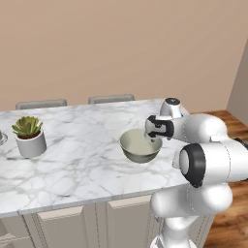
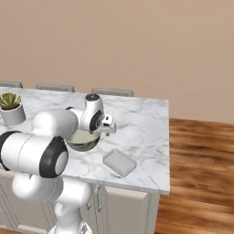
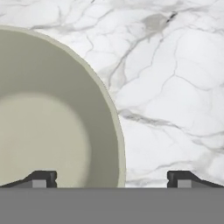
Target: Pick the bowl and tupperware and place them in the sink. Then turn on the water.
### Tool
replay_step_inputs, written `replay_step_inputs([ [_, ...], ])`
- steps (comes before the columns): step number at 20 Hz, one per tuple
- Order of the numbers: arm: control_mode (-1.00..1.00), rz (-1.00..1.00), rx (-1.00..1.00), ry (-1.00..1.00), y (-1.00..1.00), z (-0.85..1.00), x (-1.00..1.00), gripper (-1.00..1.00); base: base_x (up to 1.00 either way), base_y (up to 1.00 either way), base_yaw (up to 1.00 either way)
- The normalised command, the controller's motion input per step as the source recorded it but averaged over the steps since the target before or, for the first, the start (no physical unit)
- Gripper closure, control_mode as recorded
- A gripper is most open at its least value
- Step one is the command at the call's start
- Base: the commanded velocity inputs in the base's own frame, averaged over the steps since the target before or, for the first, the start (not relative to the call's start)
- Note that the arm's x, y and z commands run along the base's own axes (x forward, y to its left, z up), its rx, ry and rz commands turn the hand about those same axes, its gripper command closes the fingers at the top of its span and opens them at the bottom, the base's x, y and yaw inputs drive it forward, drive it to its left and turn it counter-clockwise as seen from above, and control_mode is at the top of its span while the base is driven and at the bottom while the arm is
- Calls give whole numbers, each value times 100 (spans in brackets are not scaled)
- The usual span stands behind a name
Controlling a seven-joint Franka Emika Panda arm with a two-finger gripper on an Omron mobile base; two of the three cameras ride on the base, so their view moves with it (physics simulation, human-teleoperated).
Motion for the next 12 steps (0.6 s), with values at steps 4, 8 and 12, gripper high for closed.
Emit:
replay_step_inputs([
  [4,-100,0,0,0,0,-20,6,-100,0,0,0],
  [8,-100,0,0,0,0,-17,3,-100,0,0,0],
  [12,-100,0,0,1,0,-13,0,-100,0,0,0],
])
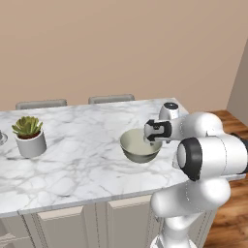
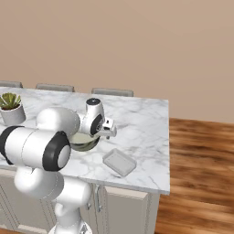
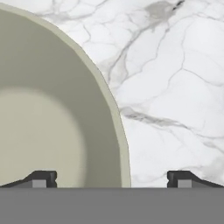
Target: Pick the bowl and tupperware and place them in the sink. Then turn on the water.
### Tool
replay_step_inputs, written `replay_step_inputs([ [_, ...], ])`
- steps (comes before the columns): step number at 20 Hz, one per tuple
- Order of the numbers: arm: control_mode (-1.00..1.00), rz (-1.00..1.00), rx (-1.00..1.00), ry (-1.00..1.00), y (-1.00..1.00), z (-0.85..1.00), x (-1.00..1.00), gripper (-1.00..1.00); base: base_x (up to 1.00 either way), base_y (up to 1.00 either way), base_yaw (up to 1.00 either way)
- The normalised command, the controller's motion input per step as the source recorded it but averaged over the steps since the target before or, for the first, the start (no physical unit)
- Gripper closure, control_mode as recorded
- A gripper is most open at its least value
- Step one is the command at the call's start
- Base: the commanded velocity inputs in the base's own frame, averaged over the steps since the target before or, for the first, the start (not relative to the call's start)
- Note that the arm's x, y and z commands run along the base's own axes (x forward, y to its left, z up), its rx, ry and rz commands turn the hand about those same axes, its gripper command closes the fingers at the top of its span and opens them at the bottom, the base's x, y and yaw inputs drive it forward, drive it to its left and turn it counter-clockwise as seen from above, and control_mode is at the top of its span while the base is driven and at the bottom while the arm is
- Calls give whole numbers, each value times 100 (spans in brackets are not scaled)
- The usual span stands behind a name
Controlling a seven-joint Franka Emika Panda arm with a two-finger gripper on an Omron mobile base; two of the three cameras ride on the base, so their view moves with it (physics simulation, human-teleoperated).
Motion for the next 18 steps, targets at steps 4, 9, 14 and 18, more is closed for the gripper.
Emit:
replay_step_inputs([
  [4,-100,0,0,0,0,0,0,100,0,0,0],
  [9,-100,0,0,0,0,0,0,100,0,0,0],
  [14,-100,0,0,0,0,0,0,100,0,0,0],
  [18,-100,0,0,1,-1,9,0,100,0,0,0],
])
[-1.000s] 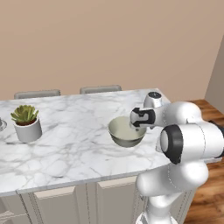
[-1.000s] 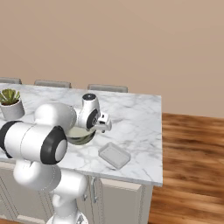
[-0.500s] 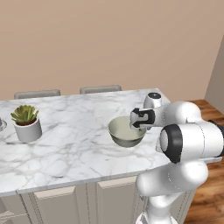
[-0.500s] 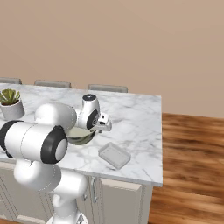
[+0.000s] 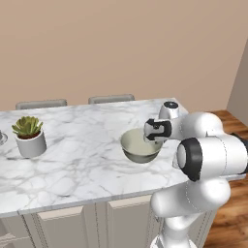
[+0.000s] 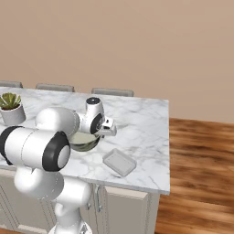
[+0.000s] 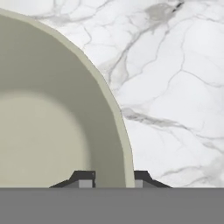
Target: Pick the bowl and tupperware and place them in the sink. Then turn on the water.
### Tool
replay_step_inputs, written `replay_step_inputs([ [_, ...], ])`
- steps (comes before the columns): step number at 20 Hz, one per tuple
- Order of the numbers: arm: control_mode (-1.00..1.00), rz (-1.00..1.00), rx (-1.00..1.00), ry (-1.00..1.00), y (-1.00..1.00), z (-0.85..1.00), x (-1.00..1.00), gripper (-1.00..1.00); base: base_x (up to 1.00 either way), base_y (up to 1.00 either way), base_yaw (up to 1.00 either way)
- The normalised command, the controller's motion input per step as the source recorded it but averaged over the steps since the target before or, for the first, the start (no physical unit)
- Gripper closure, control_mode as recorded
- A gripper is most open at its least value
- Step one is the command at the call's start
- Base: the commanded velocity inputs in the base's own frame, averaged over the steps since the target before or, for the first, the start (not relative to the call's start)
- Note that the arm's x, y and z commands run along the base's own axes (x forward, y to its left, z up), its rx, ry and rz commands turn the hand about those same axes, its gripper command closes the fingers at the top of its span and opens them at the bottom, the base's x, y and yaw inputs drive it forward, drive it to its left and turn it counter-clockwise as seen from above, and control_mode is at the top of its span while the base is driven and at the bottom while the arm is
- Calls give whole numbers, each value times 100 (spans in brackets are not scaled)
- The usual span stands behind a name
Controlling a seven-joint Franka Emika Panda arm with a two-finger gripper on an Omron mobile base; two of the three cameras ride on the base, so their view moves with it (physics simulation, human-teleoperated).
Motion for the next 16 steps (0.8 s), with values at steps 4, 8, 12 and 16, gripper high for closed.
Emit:
replay_step_inputs([
  [4,-100,0,0,0,-1,40,-6,100,0,0,0],
  [8,-100,0,0,0,-1,51,-5,100,0,0,0],
  [12,-100,-1,0,3,-6,62,0,100,0,0,0],
  [16,-100,-3,0,7,-10,63,-11,100,0,0,0],
])
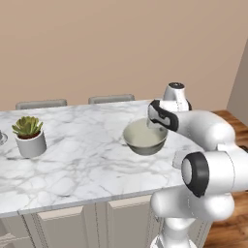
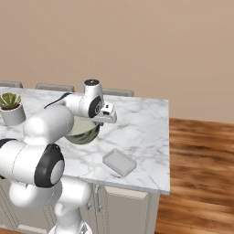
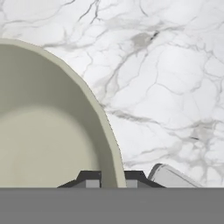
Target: Pick the bowl and tupperware and place them in the sink. Then turn on the water.
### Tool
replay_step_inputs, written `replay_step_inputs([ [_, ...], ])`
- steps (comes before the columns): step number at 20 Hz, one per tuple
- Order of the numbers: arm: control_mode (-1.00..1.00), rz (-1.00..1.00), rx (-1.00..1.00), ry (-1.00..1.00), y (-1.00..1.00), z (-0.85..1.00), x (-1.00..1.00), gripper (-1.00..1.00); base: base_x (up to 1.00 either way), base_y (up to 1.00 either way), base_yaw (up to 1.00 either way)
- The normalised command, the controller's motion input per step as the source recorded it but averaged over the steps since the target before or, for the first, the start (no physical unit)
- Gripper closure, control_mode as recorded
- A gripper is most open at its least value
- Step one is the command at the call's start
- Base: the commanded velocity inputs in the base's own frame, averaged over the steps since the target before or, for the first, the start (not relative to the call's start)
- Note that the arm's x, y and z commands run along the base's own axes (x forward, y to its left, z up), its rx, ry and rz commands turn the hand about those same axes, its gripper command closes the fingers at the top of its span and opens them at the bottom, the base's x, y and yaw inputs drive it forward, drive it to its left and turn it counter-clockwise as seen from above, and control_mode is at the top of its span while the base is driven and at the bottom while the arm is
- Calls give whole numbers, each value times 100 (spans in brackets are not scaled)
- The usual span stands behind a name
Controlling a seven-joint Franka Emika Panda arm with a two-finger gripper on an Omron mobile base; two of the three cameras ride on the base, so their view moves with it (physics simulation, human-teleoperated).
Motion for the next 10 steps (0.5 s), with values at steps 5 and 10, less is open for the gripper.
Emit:
replay_step_inputs([
  [5,-100,-1,3,9,-18,56,-19,100,0,0,0],
  [10,-100,0,15,5,-34,34,-13,100,0,0,0],
])
